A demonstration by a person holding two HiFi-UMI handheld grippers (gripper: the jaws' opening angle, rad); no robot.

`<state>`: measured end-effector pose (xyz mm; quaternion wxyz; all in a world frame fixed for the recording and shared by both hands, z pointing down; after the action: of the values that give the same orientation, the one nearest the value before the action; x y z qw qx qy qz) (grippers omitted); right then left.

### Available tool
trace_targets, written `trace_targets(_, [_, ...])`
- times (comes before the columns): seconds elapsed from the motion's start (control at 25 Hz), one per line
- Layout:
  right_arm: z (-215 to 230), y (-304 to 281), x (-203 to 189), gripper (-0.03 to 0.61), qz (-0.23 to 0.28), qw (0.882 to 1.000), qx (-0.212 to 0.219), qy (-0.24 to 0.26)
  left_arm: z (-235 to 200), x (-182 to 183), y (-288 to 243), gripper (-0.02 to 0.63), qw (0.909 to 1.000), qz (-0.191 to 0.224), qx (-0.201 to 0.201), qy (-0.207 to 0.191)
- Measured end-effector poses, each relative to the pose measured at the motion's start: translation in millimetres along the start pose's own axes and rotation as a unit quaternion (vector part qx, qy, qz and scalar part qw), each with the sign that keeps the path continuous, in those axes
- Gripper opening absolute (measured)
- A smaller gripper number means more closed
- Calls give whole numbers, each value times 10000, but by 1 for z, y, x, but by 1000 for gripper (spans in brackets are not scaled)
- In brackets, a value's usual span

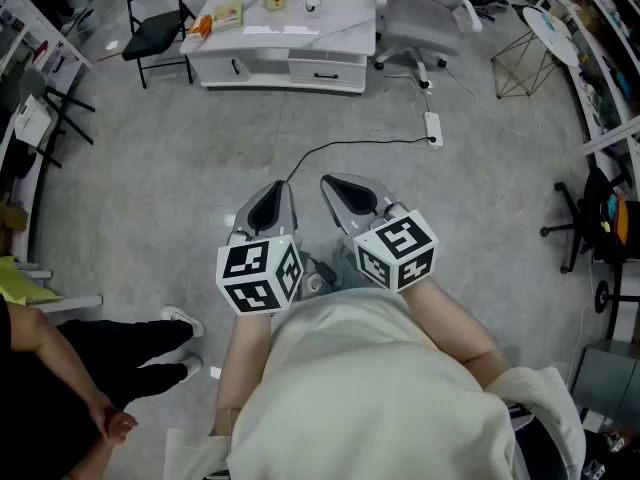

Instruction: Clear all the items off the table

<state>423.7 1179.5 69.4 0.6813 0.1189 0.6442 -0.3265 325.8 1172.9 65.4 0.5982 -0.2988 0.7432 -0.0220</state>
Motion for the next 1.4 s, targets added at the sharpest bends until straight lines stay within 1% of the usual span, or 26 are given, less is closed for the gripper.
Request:
trace_targets(0.12, [0, -1, -1, -3, -27, 10000, -11, -33, 0, -1, -2, 9, 10000, -32, -13, -2])
trace_targets(0.32, [-6, -3, -1, -3, -71, 9999, -20, 94, -3, -1, 0, 9, 10000, -53, -16, -17])
trace_targets(0.44, [-5, 0, 5, -3, 123, 9999, 45, -106, -6, 1, 0, 9, 10000, -2, 11, 39])
trace_targets(0.52, [-3, 0, 6, -3, 142, 9996, 106, -211, -8, 2, 0, 9, 10000, 21, 37, 68])
trace_targets(0.68, [-3, 2, 9, -2, 131, 9998, 16, 138, -14, 1, 1, 9, 10000, -2, 37, 89])
trace_targets(0.8, [-6, 4, 15, -2, 295, 9995, 38, 133, -17, -1, 2, 9, 9999, -18, 40, 145])
trace_targets(0.92, [-10, 4, 15, -3, 359, 9993, 75, 75, -18, -5, 1, 9, 9997, -57, 69, 208])
trace_targets(1.04, [-7, -4, 12, -2, 282, 9996, -59, -56, -25, -5, -3, 9, 9996, -106, 143, 232])
trace_targets(1.24, [10, -24, 9, -2, 108, 9996, -128, -230, -33, 3, -18, 9, 9994, -139, 201, 229])
trace_targets(1.4, [30, -47, 12, -3, 68, 9986, -13, -528, -39, 15, -39, 9, 9994, -123, 225, 211])
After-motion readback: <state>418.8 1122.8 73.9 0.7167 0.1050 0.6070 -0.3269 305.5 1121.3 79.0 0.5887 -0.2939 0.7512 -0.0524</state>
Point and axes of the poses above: the fingertips, and each gripper's own axes: y backward along the fingers, z to its right, x out of its top, the point moved 3 cm from there along y, backward along the fingers, and after that the axes turned 4 degrees about y, right-handed, at the moved point
